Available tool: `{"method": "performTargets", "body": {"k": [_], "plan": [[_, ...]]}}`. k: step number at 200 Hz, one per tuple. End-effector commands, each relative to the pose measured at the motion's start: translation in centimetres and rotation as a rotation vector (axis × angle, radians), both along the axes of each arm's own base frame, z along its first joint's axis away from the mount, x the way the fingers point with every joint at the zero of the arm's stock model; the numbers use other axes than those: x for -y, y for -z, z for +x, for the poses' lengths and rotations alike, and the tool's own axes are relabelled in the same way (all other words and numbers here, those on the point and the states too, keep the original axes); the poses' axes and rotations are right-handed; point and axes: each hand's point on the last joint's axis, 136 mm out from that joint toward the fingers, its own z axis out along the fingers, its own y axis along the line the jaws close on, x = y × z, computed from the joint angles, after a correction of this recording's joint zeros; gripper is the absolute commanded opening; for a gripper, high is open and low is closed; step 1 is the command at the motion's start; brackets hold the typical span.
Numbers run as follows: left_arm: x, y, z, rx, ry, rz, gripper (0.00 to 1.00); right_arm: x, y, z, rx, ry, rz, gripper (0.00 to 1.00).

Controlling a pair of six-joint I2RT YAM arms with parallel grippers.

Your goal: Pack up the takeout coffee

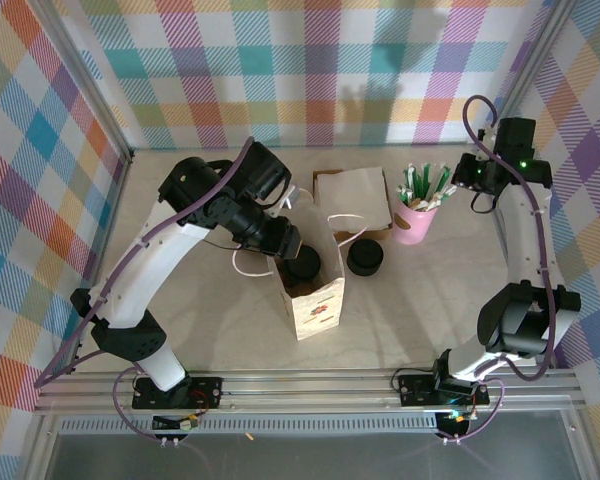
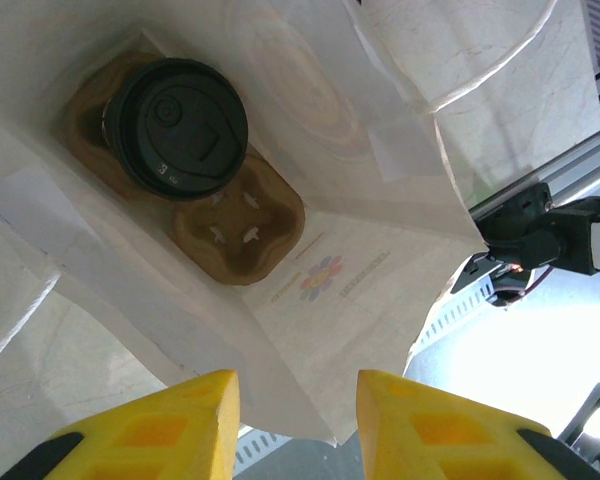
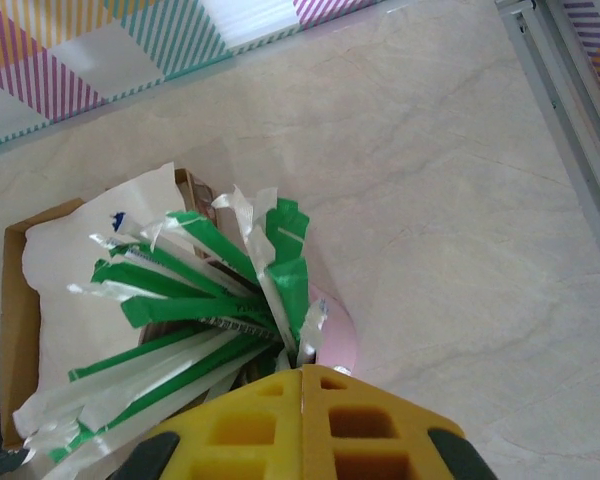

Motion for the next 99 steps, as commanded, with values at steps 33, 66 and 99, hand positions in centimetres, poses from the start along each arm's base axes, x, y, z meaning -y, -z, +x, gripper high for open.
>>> {"method": "performTargets", "body": {"k": [33, 66, 99], "plan": [[-0.7, 0.0, -1.5, -0.021, 0.015, 0.016, 0.36, 0.3, -3.6, -0.7, 0.063, 0.019, -0.005, 0.00], [-0.6, -0.2, -1.2, -0.001, 0.022, 0.009, 0.37, 1.3, -5.1, -0.7, 0.084, 0.045, -0.063, 0.00], [-0.6, -0.3, -1.0, 0.017, 0.029, 0.008, 0.37, 1.7, -7.1, -0.7, 0.121, 0.053, -0.097, 0.00]]}}
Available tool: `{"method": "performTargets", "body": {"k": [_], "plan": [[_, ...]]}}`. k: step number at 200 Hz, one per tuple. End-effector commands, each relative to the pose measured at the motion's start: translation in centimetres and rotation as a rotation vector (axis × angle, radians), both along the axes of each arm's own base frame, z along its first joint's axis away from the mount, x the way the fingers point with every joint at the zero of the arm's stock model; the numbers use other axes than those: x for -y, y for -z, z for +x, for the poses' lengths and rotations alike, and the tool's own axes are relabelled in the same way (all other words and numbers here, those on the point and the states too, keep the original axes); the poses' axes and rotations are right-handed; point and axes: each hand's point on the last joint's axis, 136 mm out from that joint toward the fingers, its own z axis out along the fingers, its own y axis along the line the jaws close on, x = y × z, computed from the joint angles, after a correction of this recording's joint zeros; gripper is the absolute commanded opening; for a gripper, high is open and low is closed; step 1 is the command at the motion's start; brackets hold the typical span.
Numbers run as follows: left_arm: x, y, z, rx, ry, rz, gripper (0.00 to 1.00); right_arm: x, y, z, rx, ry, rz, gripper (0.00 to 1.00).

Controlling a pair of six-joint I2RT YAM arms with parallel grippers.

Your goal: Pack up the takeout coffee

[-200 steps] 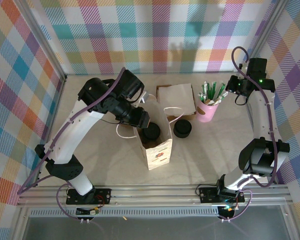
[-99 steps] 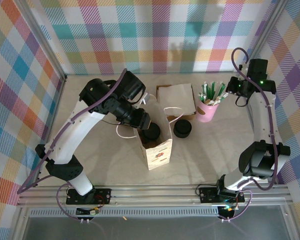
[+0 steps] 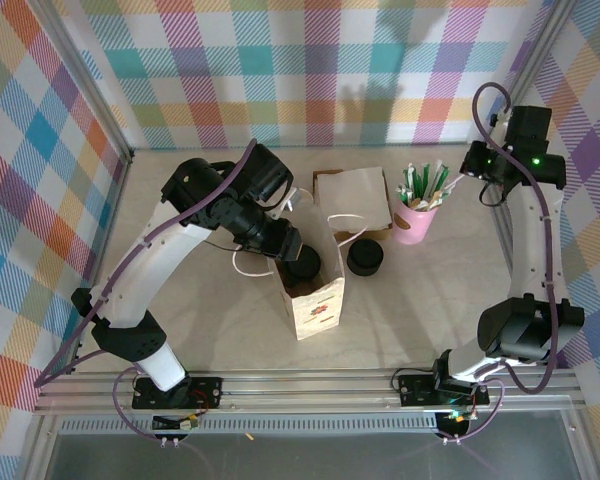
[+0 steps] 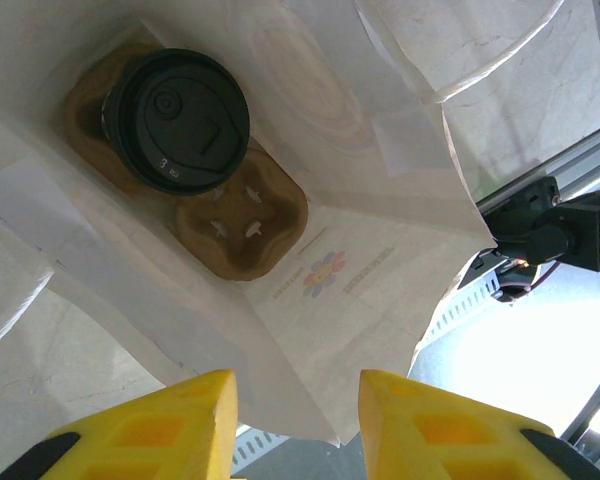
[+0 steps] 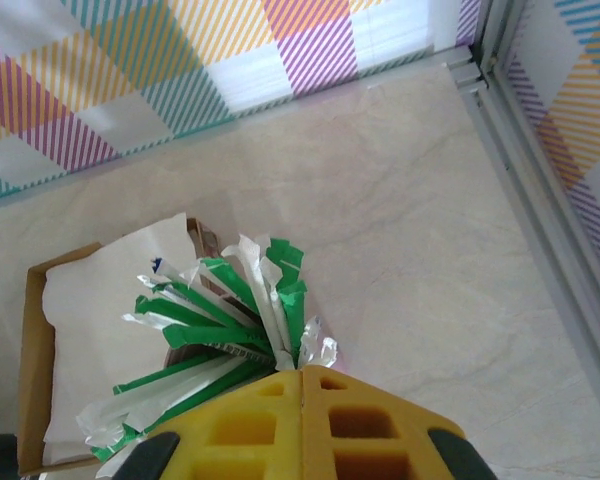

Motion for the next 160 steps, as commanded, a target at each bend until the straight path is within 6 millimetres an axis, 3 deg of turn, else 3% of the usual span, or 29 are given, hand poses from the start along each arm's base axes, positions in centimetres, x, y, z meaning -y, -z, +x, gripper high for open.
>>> {"method": "performTargets", "body": {"k": [1, 95, 160], "plan": [[-0.6, -0.6, -0.9, 0.021, 0.025, -0.001, 0.37, 0.9, -2.0, -0.3, 0.030, 0.018, -0.045, 0.00], [-0.1, -1.0, -1.3, 0.016, 0.080, -0.025, 0.37, 1.0, -7.3, -3.4, 0.127, 0.044, -0.099, 0.00], [-0.2, -1.1, -1.7, -0.001, 0.088, -0.020, 0.37, 0.0, -9.1, -4.6, 0.172, 0.024, -0.054, 0.00]]}}
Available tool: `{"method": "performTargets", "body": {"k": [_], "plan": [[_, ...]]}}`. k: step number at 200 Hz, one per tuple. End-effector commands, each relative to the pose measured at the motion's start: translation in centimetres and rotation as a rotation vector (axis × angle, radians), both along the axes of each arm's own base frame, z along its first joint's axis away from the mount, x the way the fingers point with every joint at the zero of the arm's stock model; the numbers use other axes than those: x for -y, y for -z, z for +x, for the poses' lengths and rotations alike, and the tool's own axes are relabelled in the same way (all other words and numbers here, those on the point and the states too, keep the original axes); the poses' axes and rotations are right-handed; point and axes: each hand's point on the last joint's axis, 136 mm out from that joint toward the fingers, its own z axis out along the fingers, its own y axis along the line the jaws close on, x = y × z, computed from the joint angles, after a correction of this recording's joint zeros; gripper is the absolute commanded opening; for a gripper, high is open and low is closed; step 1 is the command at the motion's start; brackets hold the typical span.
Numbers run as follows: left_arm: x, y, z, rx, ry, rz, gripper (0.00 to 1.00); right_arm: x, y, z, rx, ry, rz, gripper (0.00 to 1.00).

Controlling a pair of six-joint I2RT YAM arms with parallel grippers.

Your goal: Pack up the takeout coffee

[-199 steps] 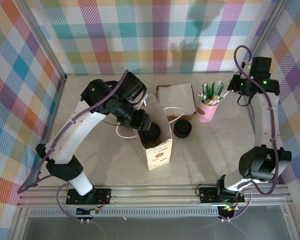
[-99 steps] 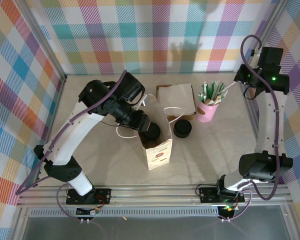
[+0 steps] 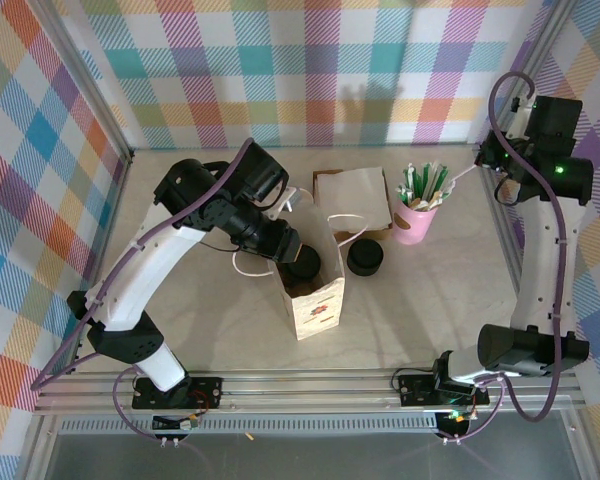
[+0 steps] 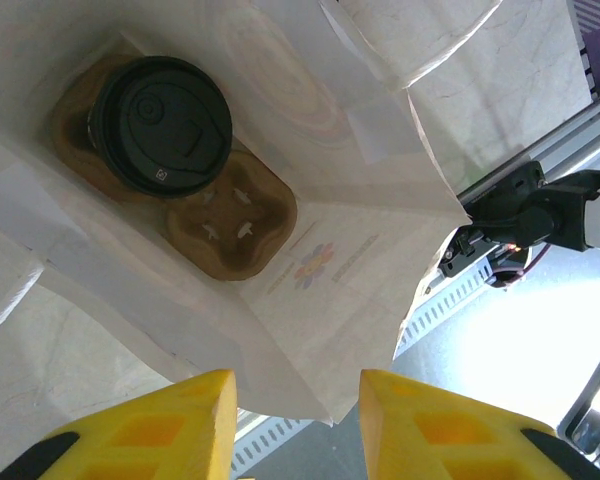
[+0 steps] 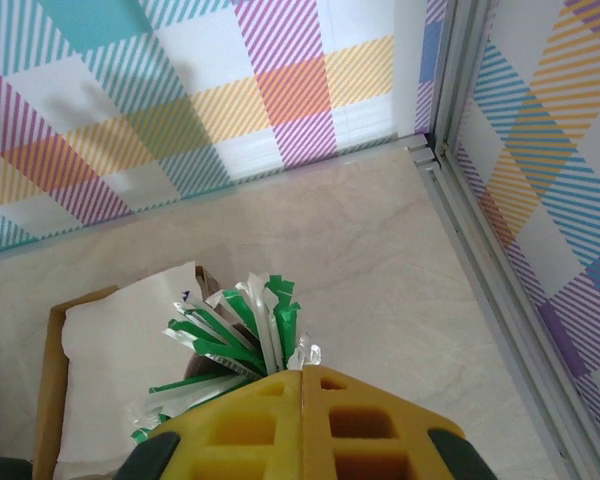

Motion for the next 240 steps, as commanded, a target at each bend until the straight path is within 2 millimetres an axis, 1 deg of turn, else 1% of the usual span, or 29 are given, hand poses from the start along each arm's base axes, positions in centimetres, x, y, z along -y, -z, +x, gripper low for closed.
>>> {"method": "performTargets", "body": {"k": [1, 58, 100, 139, 181, 224, 240], "plan": [[-0.2, -0.2, -1.1, -0.023, 0.029, 0.008, 0.37, -0.4, -1.8, -1.1, 0.041, -0.010, 0.019, 0.00], [-0.2, -0.4, -1.1, -0.016, 0.017, 0.001, 0.37, -1.2, -4.3, -2.7, 0.099, -0.023, 0.035, 0.00], [0.0, -0.3, -1.0, -0.014, 0.028, 0.004, 0.37, -2.0, -5.3, -4.0, 0.115, -0.048, 0.061, 0.00], [0.4, -0.1, -1.1, -0.028, 0.047, -0.001, 0.37, -3.5, -7.6, -5.4, 0.162, -0.100, 0.086, 0.00], [-0.1, -0.3, -2.0, -0.044, 0.063, -0.007, 0.36, -7.0, -10.2, -6.9, 0.239, -0.258, 0.159, 0.00], [-1.0, -0.3, -2.7, -0.056, 0.052, 0.002, 0.35, -11.3, -11.7, -8.3, 0.273, -0.460, 0.277, 0.00], [-1.3, -0.3, -2.8, -0.058, 0.046, 0.005, 0.35, -12.9, -11.9, -8.8, 0.271, -0.536, 0.305, 0.00]]}}
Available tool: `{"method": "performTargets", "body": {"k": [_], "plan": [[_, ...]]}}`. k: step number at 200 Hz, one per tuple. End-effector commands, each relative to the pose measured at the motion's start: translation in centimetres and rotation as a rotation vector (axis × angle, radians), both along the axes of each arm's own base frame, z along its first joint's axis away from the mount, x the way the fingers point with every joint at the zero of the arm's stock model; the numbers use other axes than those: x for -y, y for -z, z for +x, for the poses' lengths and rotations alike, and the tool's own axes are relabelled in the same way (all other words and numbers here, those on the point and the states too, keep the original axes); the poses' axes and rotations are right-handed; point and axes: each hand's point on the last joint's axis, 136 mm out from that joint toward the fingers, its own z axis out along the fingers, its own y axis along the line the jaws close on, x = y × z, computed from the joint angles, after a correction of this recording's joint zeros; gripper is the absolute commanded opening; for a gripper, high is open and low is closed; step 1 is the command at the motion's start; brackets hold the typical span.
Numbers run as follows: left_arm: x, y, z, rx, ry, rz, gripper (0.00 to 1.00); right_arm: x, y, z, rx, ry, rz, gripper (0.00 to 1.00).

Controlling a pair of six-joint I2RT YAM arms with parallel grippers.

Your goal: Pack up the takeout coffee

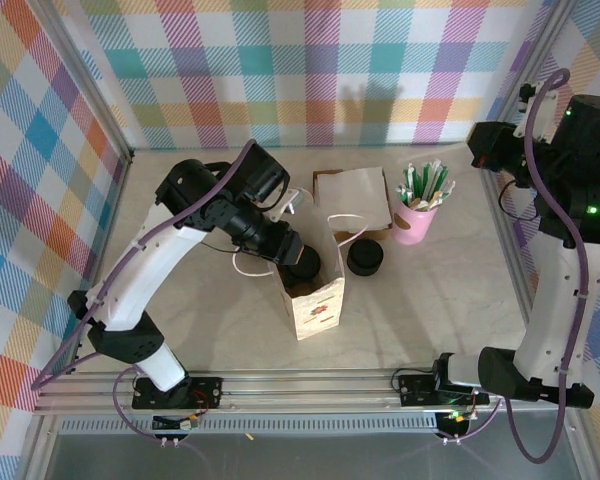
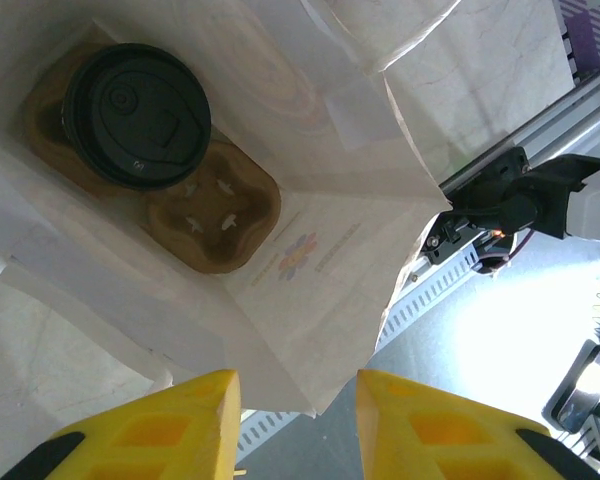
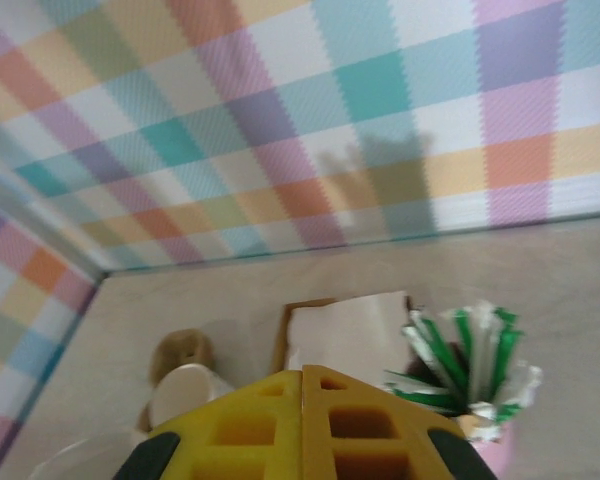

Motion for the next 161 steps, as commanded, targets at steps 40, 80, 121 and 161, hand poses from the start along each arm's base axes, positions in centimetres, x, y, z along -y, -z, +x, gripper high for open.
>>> {"method": "performTargets", "body": {"k": [40, 80, 121, 161], "plan": [[-1.9, -0.1, -2.6, -0.045, 0.028, 0.025, 0.35, -7.0, -2.1, -3.3, 0.052, -0.344, 0.078, 0.00], [-2.6, 0.2, -3.1, -0.050, 0.025, 0.039, 0.35, -9.4, -2.6, -4.9, 0.069, -0.459, 0.084, 0.00], [-3.7, -0.1, -3.5, -0.025, 0.013, 0.042, 0.35, -11.2, -3.2, -7.2, 0.081, -0.571, 0.112, 0.00], [-4.3, -0.2, -3.9, -0.013, 0.003, 0.027, 0.35, -12.3, -2.6, -9.6, 0.074, -0.660, 0.095, 0.00]]}}
